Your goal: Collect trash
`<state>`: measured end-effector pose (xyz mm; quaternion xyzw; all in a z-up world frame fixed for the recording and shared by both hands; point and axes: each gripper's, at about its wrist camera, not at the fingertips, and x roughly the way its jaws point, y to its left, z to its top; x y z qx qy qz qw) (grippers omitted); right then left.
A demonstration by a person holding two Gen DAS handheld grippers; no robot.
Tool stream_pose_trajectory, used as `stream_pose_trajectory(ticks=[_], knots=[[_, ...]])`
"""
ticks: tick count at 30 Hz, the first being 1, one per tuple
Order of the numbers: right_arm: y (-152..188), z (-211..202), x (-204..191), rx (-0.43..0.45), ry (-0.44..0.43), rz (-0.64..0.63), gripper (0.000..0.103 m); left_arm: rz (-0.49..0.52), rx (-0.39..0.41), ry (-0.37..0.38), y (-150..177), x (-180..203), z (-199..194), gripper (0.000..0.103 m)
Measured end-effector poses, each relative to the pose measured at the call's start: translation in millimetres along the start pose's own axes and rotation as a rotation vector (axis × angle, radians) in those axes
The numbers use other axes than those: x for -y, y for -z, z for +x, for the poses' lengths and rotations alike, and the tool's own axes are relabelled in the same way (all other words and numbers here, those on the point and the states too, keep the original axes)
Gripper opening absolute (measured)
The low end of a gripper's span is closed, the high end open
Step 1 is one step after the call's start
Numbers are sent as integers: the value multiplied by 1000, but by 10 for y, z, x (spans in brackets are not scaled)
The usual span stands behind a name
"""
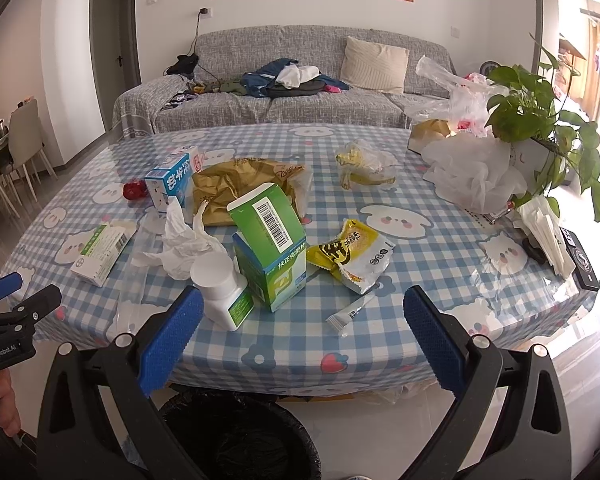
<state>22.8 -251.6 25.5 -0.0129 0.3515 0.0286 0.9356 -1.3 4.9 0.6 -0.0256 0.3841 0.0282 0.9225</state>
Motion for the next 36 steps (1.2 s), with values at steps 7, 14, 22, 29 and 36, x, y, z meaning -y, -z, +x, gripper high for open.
stream_pose_trajectory(ticks=[7, 14, 22, 29, 36], knots=[[12, 7, 12, -2, 0, 4, 96, 3, -1, -2, 1, -24, -19, 97], [9, 6, 15, -2, 0, 5, 96, 4, -3, 0, 11, 0, -2, 97], [10, 6, 16, -4, 1, 6, 96, 5, -4, 0, 15, -2, -7, 97], [5, 8, 15, -3, 0, 5, 96, 9, -6, 0, 39, -35, -46, 97], [2, 9, 17, -3, 0, 6, 96, 6, -5, -1, 12, 0, -4, 97]])
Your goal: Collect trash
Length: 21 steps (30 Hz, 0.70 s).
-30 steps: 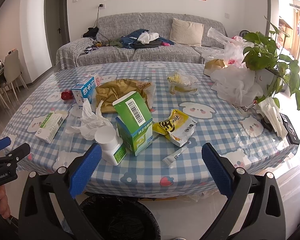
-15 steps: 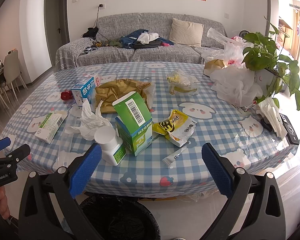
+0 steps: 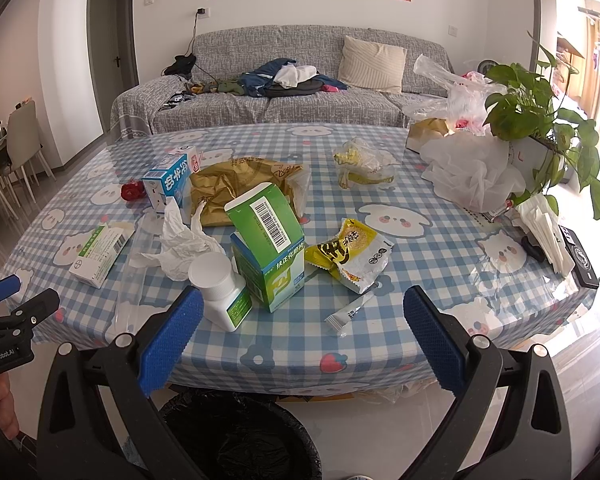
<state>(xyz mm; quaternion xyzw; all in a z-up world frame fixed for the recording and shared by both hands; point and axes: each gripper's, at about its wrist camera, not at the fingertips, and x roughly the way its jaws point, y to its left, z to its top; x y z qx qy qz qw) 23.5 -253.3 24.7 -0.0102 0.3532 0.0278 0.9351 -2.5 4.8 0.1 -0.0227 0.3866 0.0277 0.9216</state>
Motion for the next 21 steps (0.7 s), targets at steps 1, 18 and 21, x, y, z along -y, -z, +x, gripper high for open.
stream_pose_trajectory(ticks=[1, 18, 21], knots=[[1, 0, -1, 0, 0, 0, 96, 0, -1, 0, 1, -5, -3, 97], [1, 5, -5, 0, 1, 0, 96, -1, -2, 0, 6, -8, 6, 97], [5, 6, -6, 0, 0, 2, 96, 0, -2, 1, 2, -4, 9, 97]])
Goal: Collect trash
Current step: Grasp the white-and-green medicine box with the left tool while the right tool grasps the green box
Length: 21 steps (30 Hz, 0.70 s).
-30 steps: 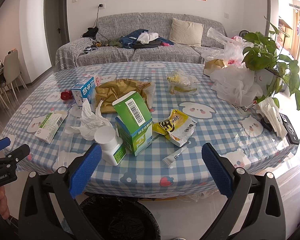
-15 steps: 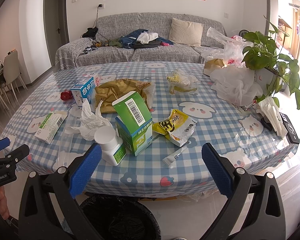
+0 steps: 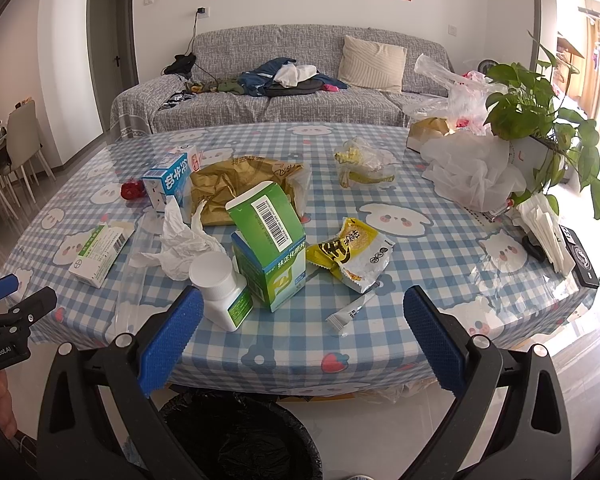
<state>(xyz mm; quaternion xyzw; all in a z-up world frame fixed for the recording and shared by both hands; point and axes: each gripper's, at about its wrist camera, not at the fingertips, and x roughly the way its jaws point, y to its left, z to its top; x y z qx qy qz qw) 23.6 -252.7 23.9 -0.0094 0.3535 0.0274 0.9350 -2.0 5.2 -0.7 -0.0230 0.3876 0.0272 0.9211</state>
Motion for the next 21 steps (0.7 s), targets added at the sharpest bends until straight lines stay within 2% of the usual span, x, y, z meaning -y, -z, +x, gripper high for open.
stream_pose_trajectory(ticks=[9, 21], knots=[[-98, 167, -35, -17, 0, -6, 96, -15, -48, -3, -160, -56, 206, 97], [-309, 705, -53, -75, -15, 18, 96, -56, -145, -48, -467, -211, 906, 97]])
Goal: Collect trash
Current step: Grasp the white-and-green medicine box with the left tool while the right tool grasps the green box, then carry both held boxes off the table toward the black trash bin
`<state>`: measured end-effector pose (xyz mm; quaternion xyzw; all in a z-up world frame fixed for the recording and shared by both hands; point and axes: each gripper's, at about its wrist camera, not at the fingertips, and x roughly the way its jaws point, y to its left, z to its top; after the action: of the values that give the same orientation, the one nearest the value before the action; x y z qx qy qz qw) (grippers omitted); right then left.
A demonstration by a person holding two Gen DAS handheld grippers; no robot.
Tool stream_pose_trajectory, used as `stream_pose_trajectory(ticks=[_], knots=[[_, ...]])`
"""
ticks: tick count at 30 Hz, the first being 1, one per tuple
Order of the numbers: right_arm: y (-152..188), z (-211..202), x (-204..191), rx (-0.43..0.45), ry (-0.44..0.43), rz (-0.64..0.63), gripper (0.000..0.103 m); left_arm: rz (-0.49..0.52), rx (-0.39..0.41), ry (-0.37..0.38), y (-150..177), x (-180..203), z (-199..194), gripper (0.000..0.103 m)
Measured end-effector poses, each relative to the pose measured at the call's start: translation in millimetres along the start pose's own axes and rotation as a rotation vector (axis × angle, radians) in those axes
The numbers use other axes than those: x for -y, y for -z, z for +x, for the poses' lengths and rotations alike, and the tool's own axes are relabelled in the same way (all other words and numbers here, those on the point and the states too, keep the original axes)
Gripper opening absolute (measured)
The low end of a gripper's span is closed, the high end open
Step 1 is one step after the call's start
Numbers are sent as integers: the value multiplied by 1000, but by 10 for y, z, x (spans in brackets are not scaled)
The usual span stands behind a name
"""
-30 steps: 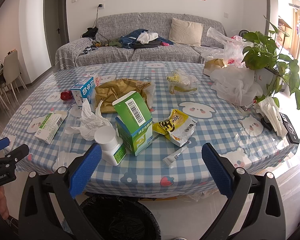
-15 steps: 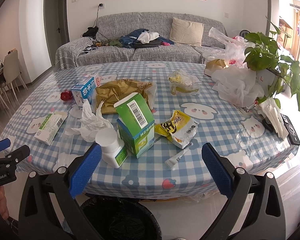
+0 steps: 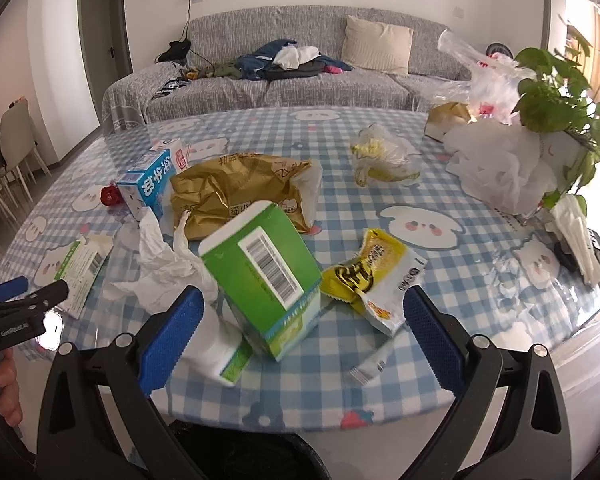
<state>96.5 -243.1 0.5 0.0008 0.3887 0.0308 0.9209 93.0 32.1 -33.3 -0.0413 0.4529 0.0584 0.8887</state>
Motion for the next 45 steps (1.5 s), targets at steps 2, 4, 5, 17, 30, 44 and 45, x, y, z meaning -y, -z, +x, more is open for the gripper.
stream_pose_trajectory(ticks=[2, 4, 5, 17, 30, 44, 45], knots=[[-26, 72, -20, -7, 2, -4, 96, 1, -9, -1, -40, 9, 76, 97], [-41, 152, -37, -21, -1, -5, 95, 5, -15, -5, -65, 22, 133, 97], [-45, 178, -37, -25, -4, -5, 94, 6, -21, -6, -76, 30, 166, 95], [-101, 363, -36, -53, -39, 15, 74, 5, -81, -18, -148, 49, 432, 82], [-118, 394, -29, -52, -36, 6, 48, 4, -110, -36, -176, 39, 593, 65], [-139, 373, 5, -35, -24, 7, 46, 2, -113, -49, -177, 61, 589, 61], [-140, 371, 9, -34, -23, 8, 46, 0, -113, -46, -181, 61, 588, 61]])
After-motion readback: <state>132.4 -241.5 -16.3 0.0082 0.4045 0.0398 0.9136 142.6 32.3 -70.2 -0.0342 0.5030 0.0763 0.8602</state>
